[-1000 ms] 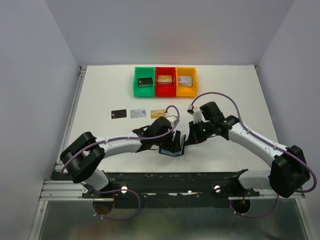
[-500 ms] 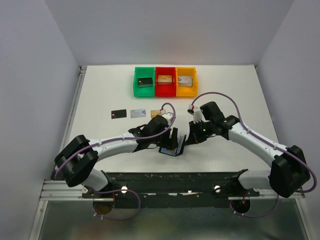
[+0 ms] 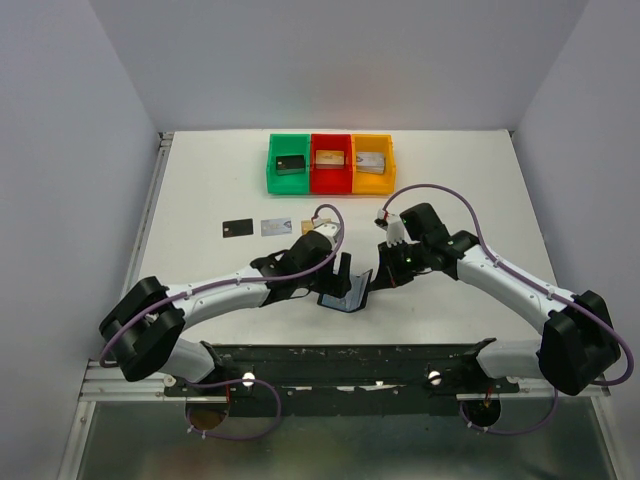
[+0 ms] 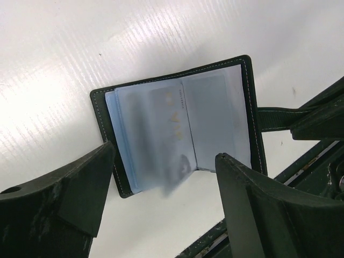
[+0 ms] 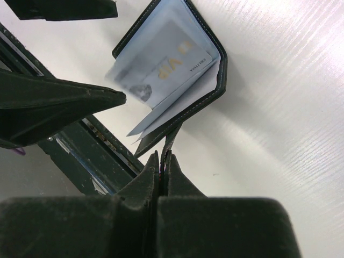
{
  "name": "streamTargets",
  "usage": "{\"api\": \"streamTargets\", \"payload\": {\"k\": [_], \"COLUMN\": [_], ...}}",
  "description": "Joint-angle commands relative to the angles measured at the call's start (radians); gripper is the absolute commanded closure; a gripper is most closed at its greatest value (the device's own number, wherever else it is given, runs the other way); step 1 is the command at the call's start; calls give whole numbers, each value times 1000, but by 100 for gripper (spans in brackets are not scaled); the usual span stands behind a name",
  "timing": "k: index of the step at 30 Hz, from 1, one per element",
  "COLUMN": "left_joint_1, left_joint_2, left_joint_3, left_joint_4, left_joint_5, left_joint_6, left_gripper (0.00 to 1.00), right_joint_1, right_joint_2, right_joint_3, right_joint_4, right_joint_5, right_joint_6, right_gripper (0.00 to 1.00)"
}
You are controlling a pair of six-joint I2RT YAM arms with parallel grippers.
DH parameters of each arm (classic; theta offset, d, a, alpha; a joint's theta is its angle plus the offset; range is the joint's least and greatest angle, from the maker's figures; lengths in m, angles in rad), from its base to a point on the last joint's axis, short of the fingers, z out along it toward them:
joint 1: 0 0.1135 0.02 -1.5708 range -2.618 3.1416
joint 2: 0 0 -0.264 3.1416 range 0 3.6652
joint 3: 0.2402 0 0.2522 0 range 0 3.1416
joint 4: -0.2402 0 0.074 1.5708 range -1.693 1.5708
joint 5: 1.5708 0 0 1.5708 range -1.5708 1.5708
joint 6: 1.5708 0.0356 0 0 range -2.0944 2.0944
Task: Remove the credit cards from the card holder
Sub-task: Remove the credit card from the card holder.
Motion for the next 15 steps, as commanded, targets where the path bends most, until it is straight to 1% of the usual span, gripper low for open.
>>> {"api": "streamTargets", "payload": {"k": [1,6,8,11,15], "left_joint_1": [2,-1,-4,-7,-7], "left_joint_2": [-17,30,49,56,41], "left_joint_3": [-5,4,11,12,-8], "left_joint_4": [16,60,62,51,39], "left_joint_5": [-18,74,90,84,41], "left_joint_6": [8,16,11,2,-12], "left_gripper": [12,13,14,14,14], "right_joint_1": [-8,-6,-6,-8,-32], "right_joint_2": [-4,-4,-2,-1,-8], "right_joint_3": [13,6,4,3,-20], "right_joint_4": [-2,1,3,1,8], "right_joint_5": [-8,-9,-9,9,47], "right_joint_6": [-10,-8,-8,-1,34], "right_gripper": [100,100,100,100,100]}}
